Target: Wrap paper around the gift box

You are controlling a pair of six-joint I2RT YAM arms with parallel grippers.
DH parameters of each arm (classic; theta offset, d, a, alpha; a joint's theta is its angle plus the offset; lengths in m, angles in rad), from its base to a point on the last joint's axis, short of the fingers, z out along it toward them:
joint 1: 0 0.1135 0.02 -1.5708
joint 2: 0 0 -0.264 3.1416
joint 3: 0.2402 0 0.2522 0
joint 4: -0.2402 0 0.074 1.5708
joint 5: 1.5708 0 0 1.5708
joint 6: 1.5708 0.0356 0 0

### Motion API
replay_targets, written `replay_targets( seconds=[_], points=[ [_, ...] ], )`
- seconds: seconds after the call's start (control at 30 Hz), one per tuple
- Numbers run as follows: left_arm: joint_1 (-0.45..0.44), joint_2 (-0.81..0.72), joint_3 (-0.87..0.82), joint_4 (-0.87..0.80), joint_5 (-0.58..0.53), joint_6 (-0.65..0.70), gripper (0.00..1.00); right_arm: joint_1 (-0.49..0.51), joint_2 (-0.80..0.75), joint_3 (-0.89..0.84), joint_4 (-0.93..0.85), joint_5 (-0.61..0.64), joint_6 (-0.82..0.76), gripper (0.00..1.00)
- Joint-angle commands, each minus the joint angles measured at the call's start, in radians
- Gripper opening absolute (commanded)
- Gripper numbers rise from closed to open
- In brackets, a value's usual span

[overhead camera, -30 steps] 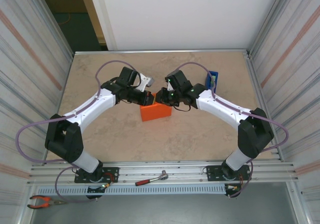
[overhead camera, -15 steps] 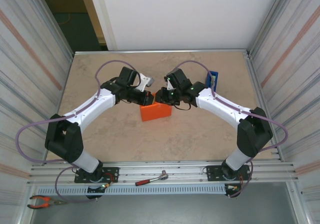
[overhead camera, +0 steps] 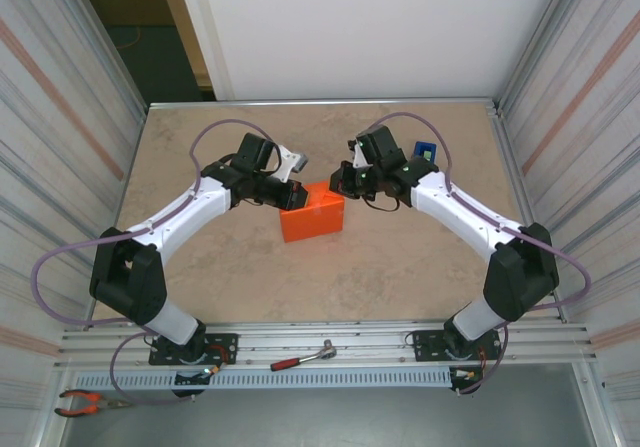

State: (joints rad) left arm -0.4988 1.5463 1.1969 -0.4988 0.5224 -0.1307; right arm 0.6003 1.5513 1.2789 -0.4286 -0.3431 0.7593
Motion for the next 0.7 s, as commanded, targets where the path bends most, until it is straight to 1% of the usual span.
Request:
replay_targets(
  seconds=[0.0, 0.2, 0.4, 0.67],
  points=[
    [-0.001, 0.015, -0.046, -0.062, -0.047, 0.023, 0.0, 0.006, 0.043, 0.03, 0.062, -0.081, 0.031, 0.0],
    [-0.003, 0.014, -0.048, -0.06, -0.048, 0.023, 0.0, 0.023, 0.116, 0.075, 0.085, -0.103, 0.038, 0.0],
    [-0.003, 0.012, -0.05, -0.058, -0.049, 0.027, 0.0, 0.036, 0.164, 0.077, 0.08, -0.112, 0.03, 0.0],
    [-0.002, 0.009, -0.052, -0.057, -0.047, 0.027, 0.0, 0.02, 0.157, 0.021, 0.085, -0.124, 0.029, 0.0]
  ],
)
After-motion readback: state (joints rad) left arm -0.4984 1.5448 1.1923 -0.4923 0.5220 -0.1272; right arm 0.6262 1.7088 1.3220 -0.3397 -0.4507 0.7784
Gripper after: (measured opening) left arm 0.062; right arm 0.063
